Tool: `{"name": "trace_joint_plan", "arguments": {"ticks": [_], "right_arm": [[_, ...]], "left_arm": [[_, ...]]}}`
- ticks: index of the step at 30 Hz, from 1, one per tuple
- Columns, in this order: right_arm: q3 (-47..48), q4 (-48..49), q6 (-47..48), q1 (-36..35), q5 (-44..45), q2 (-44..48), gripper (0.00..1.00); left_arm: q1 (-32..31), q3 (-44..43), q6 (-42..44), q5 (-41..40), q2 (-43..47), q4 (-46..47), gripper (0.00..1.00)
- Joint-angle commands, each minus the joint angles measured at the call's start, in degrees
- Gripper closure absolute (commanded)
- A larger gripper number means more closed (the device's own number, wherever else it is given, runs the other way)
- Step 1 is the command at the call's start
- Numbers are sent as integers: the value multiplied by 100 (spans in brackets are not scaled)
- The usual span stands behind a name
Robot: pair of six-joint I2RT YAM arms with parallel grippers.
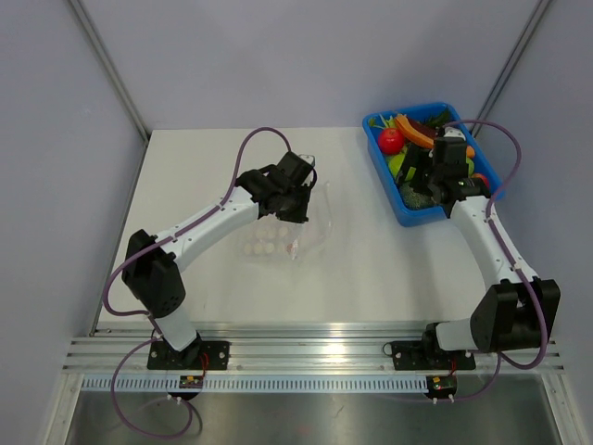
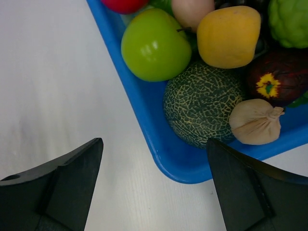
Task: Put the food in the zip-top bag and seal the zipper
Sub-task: Pick up the fake fruit from the bin.
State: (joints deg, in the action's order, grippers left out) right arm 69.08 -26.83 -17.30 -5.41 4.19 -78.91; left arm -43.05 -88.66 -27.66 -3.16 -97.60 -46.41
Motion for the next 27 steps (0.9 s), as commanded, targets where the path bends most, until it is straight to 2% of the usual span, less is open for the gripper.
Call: {"name": "trace_joint_plan", "arguments": {"ticks": [1,18,27], "right_arm": [[-17,301,51,242,-251,236,4],[202,723,-309,444,-392,-229,2],[483,820,-537,444,-366,-607,0]], "left_arm": [[24,-134,-99,105,13,115,100],[24,-344,-161,8,-31,62,100],[42,-968,-284,-71,-258,-43,100]]}}
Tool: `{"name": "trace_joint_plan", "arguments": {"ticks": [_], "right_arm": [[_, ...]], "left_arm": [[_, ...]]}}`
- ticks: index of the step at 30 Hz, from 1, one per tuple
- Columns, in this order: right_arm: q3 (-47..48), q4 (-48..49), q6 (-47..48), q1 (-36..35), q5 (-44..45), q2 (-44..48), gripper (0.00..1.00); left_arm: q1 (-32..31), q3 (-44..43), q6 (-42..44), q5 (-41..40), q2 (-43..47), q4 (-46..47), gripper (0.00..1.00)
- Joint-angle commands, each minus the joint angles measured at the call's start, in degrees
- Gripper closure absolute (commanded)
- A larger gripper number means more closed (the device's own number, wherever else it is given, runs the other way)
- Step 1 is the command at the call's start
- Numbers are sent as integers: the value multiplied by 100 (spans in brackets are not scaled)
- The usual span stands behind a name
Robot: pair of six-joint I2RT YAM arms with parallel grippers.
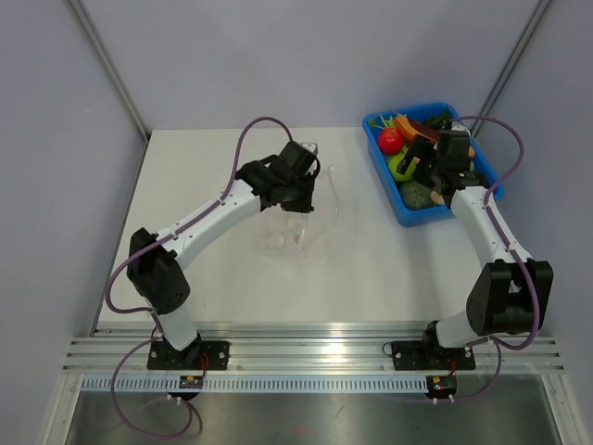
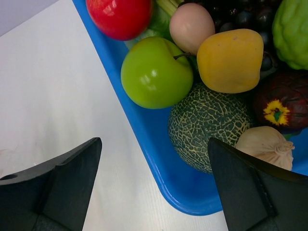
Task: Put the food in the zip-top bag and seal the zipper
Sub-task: Pick up the fake fruit from the bin.
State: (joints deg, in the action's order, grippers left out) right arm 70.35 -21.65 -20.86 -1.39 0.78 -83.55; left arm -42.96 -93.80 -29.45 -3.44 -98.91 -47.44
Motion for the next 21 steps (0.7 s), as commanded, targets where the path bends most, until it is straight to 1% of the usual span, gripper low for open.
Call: {"name": "trace_joint_plan", "arguments": {"ticks": [1,13,15,19,21], "right_arm": [[392,345,-225,51,-16,-205,0],[980,478,-823,42,159,-1233,0],[1077,469,-945,42,230,-1409,1],[1113,477,-1104,42,335,-1603,1],[1078,504,-1183,51,414,-1673,1]], "left_arm": [[33,-551,-105,-16,-163,42,100],[86,-1939,-104,-60,-1068,-336,100],[95,-2010,-122,-86,-1174,-371,100],[130,-2317,-184,-401,-1402,-590,100],[130,-2686,-210,-587,-1595,-915,100]]}}
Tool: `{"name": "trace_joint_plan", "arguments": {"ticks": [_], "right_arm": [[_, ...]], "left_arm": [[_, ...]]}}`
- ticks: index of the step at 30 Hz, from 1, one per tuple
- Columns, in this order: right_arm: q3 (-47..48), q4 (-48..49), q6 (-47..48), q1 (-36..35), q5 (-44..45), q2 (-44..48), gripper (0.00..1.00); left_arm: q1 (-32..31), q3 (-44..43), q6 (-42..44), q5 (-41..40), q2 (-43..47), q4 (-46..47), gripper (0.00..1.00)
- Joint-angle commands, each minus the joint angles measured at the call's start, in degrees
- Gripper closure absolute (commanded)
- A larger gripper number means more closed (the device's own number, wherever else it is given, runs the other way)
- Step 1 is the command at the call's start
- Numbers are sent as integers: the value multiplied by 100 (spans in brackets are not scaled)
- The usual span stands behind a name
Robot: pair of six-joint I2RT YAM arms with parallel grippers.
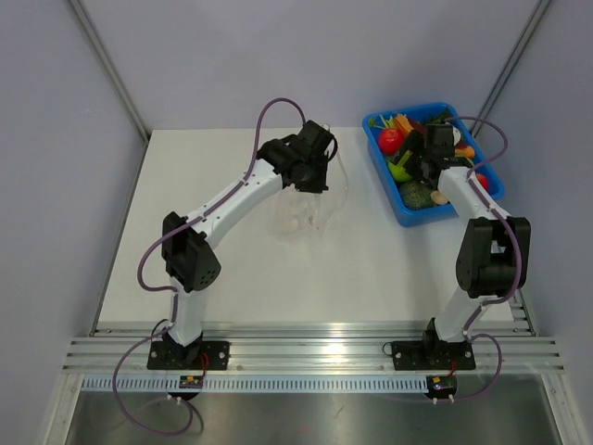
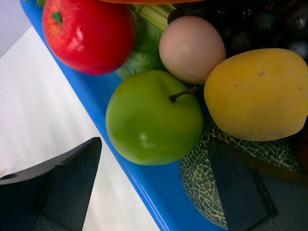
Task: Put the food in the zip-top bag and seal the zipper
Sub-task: Pick up the fake fruit from the bin.
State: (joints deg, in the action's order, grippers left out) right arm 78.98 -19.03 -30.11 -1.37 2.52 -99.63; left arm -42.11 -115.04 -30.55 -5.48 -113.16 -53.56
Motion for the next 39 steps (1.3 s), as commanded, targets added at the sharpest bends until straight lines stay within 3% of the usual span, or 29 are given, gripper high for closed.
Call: {"name": "trace_joint_plan", "arguments": {"ticks": [1,24,27,29,32,39], "right_arm": [[214,285,-285,40,275,-82,1],[206,804,-259,40,99,-548,1],[197,822,-232,40,73,-540,9],[135,839,-232,40,134,-443,24],[47,865,-206,40,169,-267,37],[-190,874,-136,40,301,198,38]], "left_arm": [[45,-659,-92,-497,-206,-382,100],[54,-290,-171,-393,-346,-111,100],[54,-369,-162,-375,-408,-111,100],[54,-378,-162,-358,-452,-120,100],[53,-370,-154,-331,-452,-102,100],[45,-361,-145,-183,-461,-84,100]]}}
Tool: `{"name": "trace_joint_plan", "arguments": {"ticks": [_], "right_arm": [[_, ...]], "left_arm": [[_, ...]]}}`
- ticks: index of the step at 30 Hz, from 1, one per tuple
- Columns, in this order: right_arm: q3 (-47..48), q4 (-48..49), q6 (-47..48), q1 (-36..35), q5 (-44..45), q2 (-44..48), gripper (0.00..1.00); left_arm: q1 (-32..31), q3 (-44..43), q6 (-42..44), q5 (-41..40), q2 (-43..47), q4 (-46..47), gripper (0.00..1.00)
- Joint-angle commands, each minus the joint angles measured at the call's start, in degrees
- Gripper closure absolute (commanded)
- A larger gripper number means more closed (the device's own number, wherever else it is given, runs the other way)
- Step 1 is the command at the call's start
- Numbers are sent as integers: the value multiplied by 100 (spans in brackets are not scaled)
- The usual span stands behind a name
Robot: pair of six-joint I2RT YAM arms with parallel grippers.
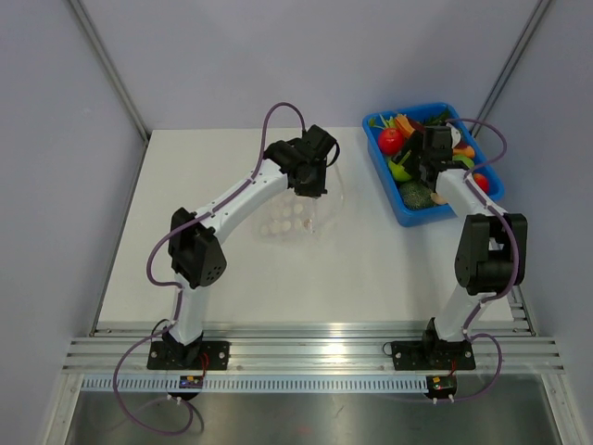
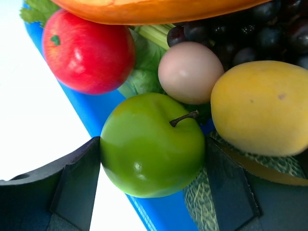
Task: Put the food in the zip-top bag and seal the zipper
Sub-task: Pick up the fake fruit from the bin.
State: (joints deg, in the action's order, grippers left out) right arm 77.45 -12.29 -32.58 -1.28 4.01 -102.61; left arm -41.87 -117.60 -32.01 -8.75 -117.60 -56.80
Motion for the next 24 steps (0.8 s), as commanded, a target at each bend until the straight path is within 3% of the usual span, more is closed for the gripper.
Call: {"name": "trace_joint_plan", "arguments": {"ticks": [1,15,24], "right_arm": [[-98,201,120,31,179,618,38],[-432,-10,322,75,381,1287,37],[-678,-220,454,84,188,1955,37]], "left_arm": [[21,-105,-7,172,-26,256,100],[-41,-1027,-411,1217,-790,441,100],[-111,-1063,-903,1605,-966,1082,100]]}}
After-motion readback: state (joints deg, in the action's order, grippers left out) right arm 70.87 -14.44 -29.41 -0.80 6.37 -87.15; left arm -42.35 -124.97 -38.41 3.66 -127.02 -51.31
